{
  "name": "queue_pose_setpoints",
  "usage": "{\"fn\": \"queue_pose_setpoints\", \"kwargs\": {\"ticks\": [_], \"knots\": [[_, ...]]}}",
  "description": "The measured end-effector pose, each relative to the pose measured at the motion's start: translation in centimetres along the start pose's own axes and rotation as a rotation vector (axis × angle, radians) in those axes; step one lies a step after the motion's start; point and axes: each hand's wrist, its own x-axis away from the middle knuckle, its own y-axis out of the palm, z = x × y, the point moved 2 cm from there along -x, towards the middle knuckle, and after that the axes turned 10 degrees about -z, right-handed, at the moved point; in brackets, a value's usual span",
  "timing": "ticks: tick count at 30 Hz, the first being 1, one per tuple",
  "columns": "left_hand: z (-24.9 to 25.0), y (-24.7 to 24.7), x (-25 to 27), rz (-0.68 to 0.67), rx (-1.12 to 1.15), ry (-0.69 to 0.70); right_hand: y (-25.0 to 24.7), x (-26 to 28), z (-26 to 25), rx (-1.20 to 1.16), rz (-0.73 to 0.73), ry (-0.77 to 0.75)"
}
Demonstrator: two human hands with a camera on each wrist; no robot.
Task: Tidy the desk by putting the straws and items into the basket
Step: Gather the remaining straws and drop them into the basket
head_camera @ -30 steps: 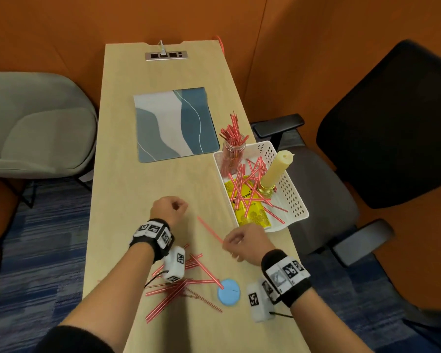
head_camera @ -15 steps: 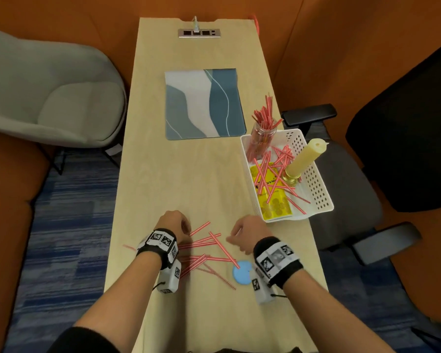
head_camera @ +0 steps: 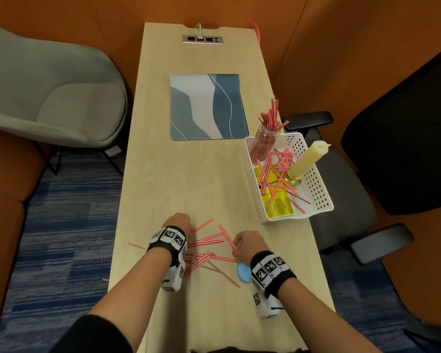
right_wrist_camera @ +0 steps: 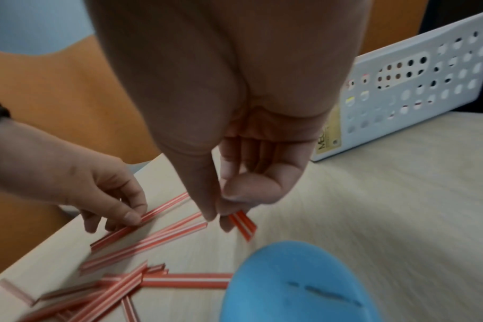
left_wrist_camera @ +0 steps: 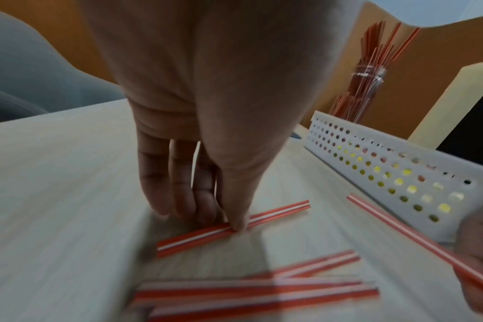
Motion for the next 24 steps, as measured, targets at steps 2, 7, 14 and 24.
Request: {"fn": "queue_pose_setpoints", "kwargs": {"ticks": [2,7,14,24], "knots": [[0.9,-0.7,0.0,-0.015,-0.005,0.030,-0.4,0.2,0.5,-0.053,0.025,-0.017],[6.7,-6.5,1.3,0.156,0.212,0.320,-1.1,1.0,2.2,-0.105,0.042,-0.058],[16.5,-12.6,3.6,0.210,0.627,0.578,-2.9,2.8,2.3,-0.225,-0.051,-0.148],[4.5,-6.5,-0.3,0.176,0.459,0.201,-16.3,3.4,2.0,-0.647,0.310,-0.241]]}}
